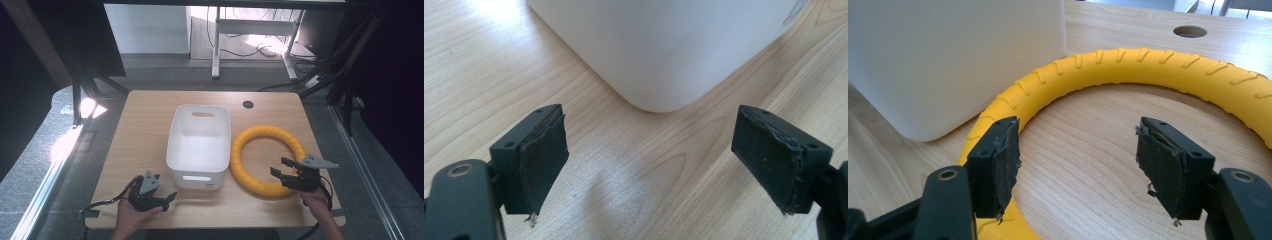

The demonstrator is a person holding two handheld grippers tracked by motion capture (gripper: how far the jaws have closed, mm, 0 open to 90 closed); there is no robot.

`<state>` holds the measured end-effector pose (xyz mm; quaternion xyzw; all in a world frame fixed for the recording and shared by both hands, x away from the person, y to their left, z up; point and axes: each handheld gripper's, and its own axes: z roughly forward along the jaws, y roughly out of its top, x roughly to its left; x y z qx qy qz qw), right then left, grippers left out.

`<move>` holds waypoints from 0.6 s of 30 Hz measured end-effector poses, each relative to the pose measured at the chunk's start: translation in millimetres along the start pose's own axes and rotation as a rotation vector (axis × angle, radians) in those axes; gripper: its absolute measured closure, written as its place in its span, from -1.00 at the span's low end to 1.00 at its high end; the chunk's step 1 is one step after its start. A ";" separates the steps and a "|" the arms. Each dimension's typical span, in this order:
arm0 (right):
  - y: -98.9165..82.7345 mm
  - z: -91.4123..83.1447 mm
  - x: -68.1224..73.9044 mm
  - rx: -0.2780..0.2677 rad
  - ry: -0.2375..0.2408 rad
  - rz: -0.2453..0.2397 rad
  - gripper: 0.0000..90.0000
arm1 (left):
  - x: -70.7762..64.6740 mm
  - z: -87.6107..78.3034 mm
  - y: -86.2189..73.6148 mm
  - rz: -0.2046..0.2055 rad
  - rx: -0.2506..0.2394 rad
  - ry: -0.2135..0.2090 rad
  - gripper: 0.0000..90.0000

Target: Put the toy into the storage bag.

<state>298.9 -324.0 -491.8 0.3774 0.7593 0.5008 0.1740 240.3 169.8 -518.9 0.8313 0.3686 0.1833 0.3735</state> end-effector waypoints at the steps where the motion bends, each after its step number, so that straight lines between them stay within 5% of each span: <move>1: 0.0 0.0 0.0 0.000 0.000 0.000 -0.26 | -0.1 0.6 -0.1 0.002 0.004 -0.002 -0.67; 18: -5.7 -5.3 -0.7 0.025 -0.022 0.010 -0.36 | 1.6 1.6 1.9 -0.006 -0.001 -0.032 -0.66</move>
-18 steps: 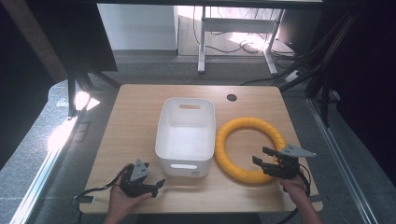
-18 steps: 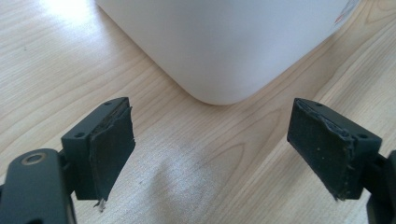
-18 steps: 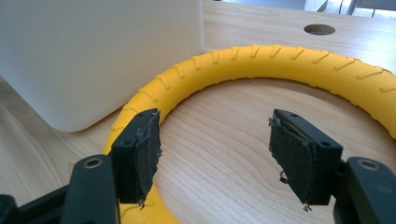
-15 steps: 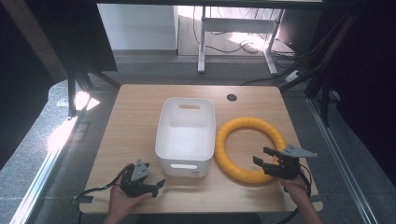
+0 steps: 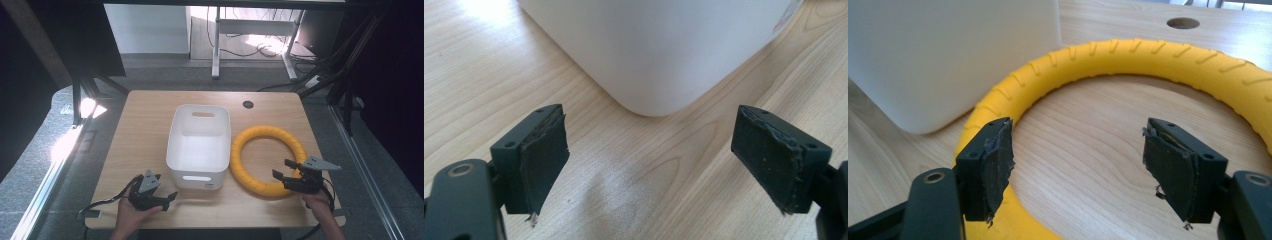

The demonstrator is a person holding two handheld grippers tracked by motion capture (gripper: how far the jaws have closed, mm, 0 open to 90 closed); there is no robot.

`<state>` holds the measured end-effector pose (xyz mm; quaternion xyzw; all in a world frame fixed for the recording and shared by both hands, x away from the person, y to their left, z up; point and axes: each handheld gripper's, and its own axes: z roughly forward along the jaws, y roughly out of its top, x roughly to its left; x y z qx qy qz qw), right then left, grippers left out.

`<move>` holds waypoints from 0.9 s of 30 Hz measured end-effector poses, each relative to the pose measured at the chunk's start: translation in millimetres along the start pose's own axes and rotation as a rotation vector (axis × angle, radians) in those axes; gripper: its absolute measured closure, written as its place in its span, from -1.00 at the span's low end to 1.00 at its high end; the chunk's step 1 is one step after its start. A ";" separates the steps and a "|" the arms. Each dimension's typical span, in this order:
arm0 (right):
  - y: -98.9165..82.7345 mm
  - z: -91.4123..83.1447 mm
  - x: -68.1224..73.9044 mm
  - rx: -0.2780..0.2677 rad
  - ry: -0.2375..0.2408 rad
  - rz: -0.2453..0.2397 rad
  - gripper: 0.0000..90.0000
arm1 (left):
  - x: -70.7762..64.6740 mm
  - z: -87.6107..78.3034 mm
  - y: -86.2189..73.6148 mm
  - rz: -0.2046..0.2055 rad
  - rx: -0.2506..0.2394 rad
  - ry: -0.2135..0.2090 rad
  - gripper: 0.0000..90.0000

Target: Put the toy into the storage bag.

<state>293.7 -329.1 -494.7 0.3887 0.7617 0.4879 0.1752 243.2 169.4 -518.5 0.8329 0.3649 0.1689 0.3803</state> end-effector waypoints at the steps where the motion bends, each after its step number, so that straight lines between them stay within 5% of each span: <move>1: -0.3 0.4 0.3 0.005 -0.003 -0.005 -0.37 | -0.2 0.4 -0.2 0.002 0.005 0.001 -0.66; 20: 32.7 -2.5 14.2 0.061 0.072 -0.143 -0.45 | -2.9 1.1 -0.6 -0.013 0.017 -0.001 -0.66; 27: 53.2 0.2 14.3 0.176 0.114 -0.216 -0.40 | -4.0 1.1 -0.5 -0.017 0.016 -0.012 -0.67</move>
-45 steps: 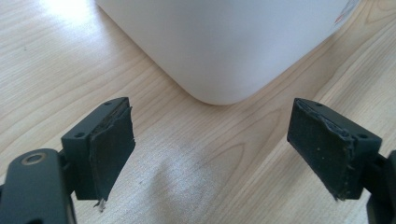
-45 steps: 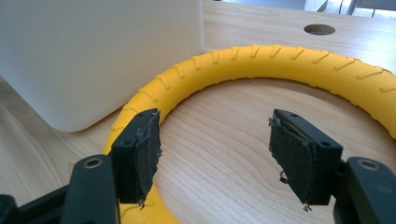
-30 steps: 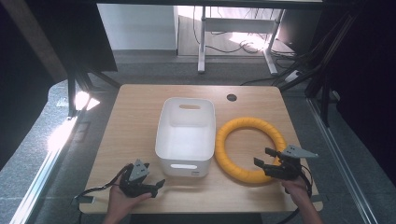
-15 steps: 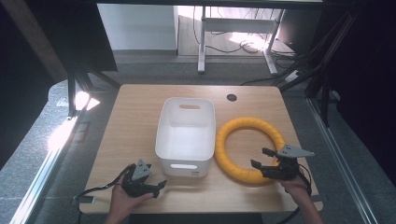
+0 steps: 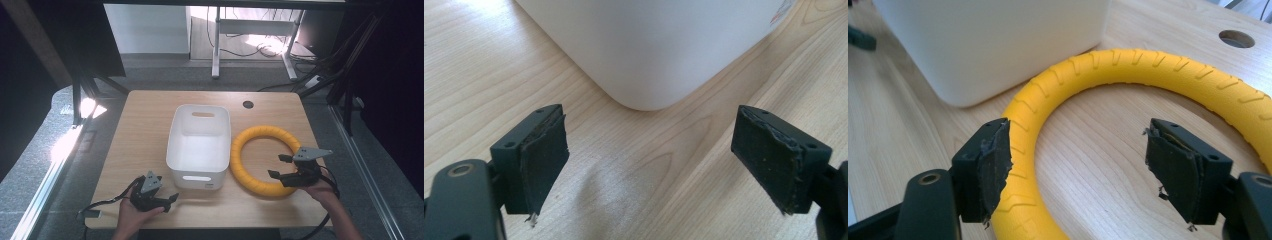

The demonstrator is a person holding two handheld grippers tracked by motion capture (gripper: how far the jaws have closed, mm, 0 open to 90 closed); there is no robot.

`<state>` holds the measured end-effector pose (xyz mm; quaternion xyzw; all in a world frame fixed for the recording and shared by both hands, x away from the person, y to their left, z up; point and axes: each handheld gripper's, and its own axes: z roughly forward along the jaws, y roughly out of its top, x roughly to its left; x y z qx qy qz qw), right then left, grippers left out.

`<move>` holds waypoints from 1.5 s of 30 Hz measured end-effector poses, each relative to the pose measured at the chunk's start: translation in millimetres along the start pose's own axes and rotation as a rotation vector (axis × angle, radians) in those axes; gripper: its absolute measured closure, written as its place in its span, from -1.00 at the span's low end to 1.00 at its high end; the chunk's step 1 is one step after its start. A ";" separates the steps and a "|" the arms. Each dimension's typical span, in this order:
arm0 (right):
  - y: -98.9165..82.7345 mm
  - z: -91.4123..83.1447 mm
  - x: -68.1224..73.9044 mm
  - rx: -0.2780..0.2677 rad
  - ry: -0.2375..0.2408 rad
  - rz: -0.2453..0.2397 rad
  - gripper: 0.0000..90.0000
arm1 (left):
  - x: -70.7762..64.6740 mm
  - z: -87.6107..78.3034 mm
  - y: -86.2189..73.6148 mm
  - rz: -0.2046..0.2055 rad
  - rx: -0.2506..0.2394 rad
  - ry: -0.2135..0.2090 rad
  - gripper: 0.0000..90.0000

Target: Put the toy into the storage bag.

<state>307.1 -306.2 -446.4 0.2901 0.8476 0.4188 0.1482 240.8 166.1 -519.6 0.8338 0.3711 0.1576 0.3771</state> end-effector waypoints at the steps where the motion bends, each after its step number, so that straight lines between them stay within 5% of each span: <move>1: 2.9 0.2 0.1 0.012 0.010 -0.006 -0.39 | -0.1 0.2 0.0 -0.001 0.000 -0.001 -0.66; 9: 17.2 9.7 0.7 0.091 0.063 -0.045 -0.32 | -1.3 2.0 -0.4 0.000 0.003 -0.009 -0.66; 24: 29.7 40.1 13.1 0.330 0.173 -0.141 -0.20 | -0.7 3.5 -1.3 0.018 0.026 -0.005 -0.67; 28: 27.6 52.1 15.8 0.410 0.192 -0.162 -0.19 | -1.1 5.7 -2.1 0.026 0.036 -0.003 -0.67; 45: 2.7 74.7 25.6 0.599 0.223 -0.219 -0.16 | -1.7 5.9 -2.1 0.021 0.033 -0.006 -0.67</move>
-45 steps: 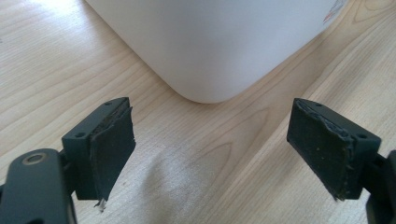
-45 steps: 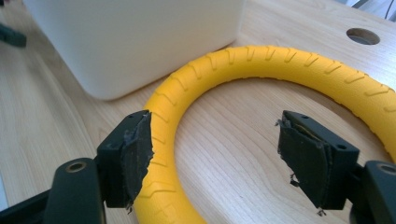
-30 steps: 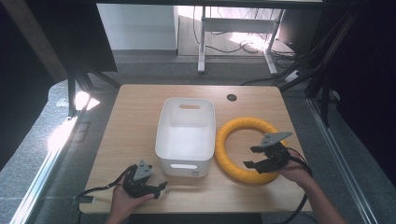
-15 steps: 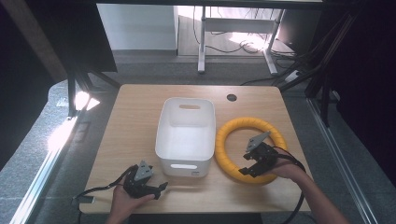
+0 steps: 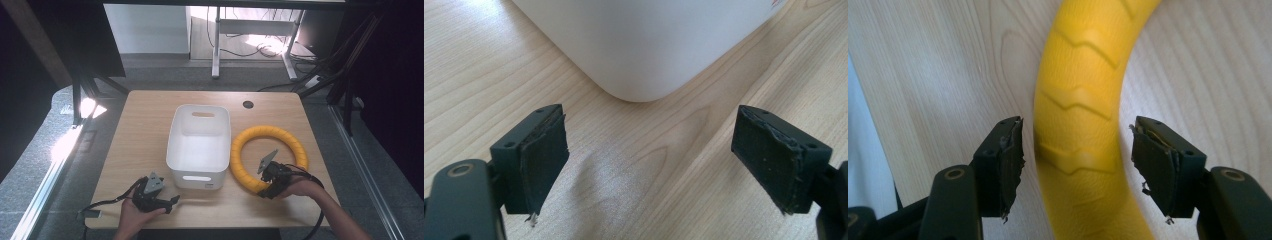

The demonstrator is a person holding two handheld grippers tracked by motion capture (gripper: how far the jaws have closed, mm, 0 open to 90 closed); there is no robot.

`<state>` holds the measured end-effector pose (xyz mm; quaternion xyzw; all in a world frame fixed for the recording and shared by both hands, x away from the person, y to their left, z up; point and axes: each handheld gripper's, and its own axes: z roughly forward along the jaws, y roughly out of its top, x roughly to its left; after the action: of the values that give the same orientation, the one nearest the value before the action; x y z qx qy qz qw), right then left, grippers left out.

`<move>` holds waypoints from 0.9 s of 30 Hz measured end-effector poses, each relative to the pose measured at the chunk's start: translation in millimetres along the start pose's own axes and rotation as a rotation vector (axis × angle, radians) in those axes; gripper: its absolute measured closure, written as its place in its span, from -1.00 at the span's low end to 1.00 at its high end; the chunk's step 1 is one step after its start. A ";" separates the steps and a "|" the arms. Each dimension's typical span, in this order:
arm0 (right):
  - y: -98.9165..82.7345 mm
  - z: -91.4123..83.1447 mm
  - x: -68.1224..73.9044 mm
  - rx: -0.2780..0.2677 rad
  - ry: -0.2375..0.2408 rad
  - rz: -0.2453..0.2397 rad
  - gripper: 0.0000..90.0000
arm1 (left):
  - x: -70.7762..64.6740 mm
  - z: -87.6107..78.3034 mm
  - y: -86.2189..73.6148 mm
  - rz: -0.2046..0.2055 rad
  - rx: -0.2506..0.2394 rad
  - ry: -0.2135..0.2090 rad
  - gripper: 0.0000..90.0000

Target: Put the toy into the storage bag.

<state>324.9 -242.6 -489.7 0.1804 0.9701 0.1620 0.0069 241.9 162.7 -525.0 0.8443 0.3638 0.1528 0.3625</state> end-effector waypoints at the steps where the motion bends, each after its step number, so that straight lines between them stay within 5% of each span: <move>1: -0.4 0.9 0.5 0.008 -0.001 -0.004 -0.16 | 0.0 -0.1 0.0 0.000 -0.002 0.000 -0.67; 27: 4.4 15.2 5.2 0.086 -0.035 -0.052 0.01 | -0.4 0.8 -0.1 -0.002 0.003 -0.003 -0.67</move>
<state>322.6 -232.1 -502.5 0.1582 0.9803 0.1169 0.0202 242.0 162.1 -525.7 0.8447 0.3642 0.1509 0.3621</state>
